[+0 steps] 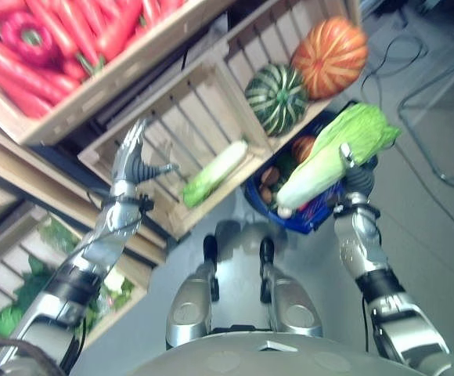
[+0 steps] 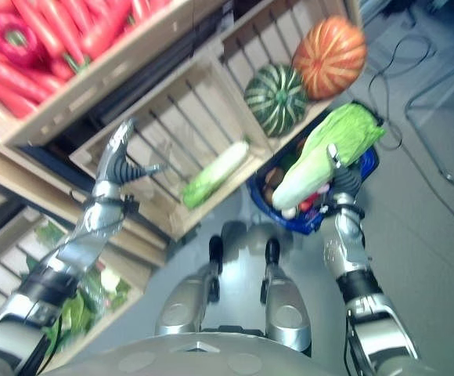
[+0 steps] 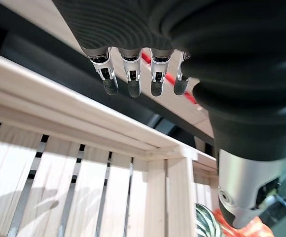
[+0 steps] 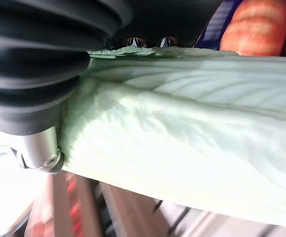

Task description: Pick up fruits and vegetables into the basket

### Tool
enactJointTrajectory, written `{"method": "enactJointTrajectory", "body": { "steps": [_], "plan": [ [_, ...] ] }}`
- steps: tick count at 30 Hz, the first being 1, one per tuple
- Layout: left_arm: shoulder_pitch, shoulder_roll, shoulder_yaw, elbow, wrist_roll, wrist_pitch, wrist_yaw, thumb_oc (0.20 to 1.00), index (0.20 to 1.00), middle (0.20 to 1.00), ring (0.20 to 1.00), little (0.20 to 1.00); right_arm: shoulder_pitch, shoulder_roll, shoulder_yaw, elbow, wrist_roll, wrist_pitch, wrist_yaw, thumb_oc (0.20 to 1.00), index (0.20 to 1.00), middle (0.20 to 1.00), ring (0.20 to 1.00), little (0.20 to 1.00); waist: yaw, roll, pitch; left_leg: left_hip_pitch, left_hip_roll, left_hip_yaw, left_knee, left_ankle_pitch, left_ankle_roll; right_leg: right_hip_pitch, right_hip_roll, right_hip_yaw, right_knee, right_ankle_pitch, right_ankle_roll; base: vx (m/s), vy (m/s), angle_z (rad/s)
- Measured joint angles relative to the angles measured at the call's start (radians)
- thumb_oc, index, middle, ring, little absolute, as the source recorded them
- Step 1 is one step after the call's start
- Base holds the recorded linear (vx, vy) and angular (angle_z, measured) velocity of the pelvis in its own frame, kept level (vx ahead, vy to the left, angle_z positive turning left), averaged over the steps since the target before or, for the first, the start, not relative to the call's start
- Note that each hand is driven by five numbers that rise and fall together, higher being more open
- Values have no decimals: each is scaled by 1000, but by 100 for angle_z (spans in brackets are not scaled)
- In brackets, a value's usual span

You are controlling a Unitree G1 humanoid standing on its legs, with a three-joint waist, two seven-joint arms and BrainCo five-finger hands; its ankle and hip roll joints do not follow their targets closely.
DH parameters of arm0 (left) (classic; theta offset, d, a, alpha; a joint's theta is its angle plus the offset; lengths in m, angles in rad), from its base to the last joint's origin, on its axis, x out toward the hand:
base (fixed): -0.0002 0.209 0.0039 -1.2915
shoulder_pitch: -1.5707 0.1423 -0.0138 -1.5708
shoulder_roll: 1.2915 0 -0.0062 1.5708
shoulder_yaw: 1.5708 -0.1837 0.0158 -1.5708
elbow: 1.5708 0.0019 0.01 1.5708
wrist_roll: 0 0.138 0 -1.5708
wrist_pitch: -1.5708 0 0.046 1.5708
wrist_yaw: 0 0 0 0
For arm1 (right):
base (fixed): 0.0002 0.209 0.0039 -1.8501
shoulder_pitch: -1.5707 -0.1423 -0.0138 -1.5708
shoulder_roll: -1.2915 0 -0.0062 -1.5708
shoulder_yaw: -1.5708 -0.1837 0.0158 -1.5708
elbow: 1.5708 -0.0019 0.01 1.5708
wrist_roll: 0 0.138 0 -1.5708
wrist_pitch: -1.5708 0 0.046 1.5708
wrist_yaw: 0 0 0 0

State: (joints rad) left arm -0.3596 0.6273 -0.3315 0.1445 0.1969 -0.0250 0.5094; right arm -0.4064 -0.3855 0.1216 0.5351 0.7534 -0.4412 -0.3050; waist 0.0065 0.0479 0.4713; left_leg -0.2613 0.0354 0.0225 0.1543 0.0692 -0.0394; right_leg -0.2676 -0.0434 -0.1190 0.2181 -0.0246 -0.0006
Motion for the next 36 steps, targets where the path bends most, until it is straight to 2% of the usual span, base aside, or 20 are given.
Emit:
{"method": "enactJointTrajectory", "body": {
  "steps": [3,7,11,17,18,19,20,26,28,36],
  "plan": [
    [-86,-4,-56,36,-1,-3,59,1000,1000,1000,1000,1000,-97,-15,-3,76,-1,-28,-91,200,200,200,200,200,19,-4,46,-99,-7,0,152,-54,-6,-121,-27,3,206,-92,-10,-142,-39,8],
    [-155,-24,-109,77,-1,-26,102,1000,1000,1000,1000,1000,-202,-32,-28,163,6,-43,-154,200,200,200,200,200,23,-4,61,-242,-10,-17,318,-104,-18,-258,-49,-1,378,-151,-25,-83,-11,12],
    [-182,-38,-150,91,-1,-27,123,1000,1000,1000,1000,1000,-256,-57,-30,179,12,-43,-186,200,200,200,200,200,24,-2,76,-343,-6,-30,419,-130,-28,-353,-53,-4,468,-170,-36,-36,-2,3],
    [-238,-42,-157,133,-1,-27,144,1000,1000,1000,1000,1000,-336,-88,-31,217,22,-39,-215,200,200,200,200,200,29,-1,78,-489,-12,-36,518,-142,-24,-498,-68,-2,575,-185,-45,10,-8,3],
    [-242,-42,-158,138,-1,-27,151,1000,1000,1000,1000,1000,-342,-88,-31,227,22,-37,-218,545,545,545,545,545,30,0,79,-504,-14,-39,528,-142,-24,-511,-68,-2,585,-186,-45,35,-30,7],
    [-245,-42,-163,142,-1,-27,159,1000,1000,1000,1000,1000,-344,-88,-31,232,22,-34,-221,937,937,937,937,937,32,0,79,-514,-17,-43,534,-143,-23,-520,-69,-2,590,-187,-47,33,-33,5],
    [-247,-42,-165,144,-1,-28,162,1000,1000,1000,1000,1000,-345,-88,-31,234,22,-32,-221,1000,1000,1000,1000,1000,32,0,79,-519,-19,-44,538,-143,-23,-524,-68,-2,593,-188,-47,24,-26,5],
    [-292,-42,-184,178,1,-28,220,1000,1000,1000,1000,1000,-351,-88,-2,243,23,39,-205,1000,1000,1000,1000,1000,33,-1,80,-542,-20,-45,554,-146,-19,-546,-67,0,603,-188,-46,45,-47,0],
    [-314,-42,-184,202,2,-29,248,1000,1000,1000,1000,1000,-351,-88,8,253,47,53,-174,1000,1000,1000,1000,1000,30,-1,80,-543,-20,-45,556,-148,-19,-546,-66,0,603,-186,-41,59,-42,-1],
    [-457,-75,-212,408,23,-44,372,1000,1000,1000,1000,1000,-356,-71,54,282,91,122,-80,1000,1000,1000,1000,1000,-6,-18,90,-551,-10,-43,592,-164,-12,-546,-51,8,606,-185,-36,49,-21,-7]
  ]
}}
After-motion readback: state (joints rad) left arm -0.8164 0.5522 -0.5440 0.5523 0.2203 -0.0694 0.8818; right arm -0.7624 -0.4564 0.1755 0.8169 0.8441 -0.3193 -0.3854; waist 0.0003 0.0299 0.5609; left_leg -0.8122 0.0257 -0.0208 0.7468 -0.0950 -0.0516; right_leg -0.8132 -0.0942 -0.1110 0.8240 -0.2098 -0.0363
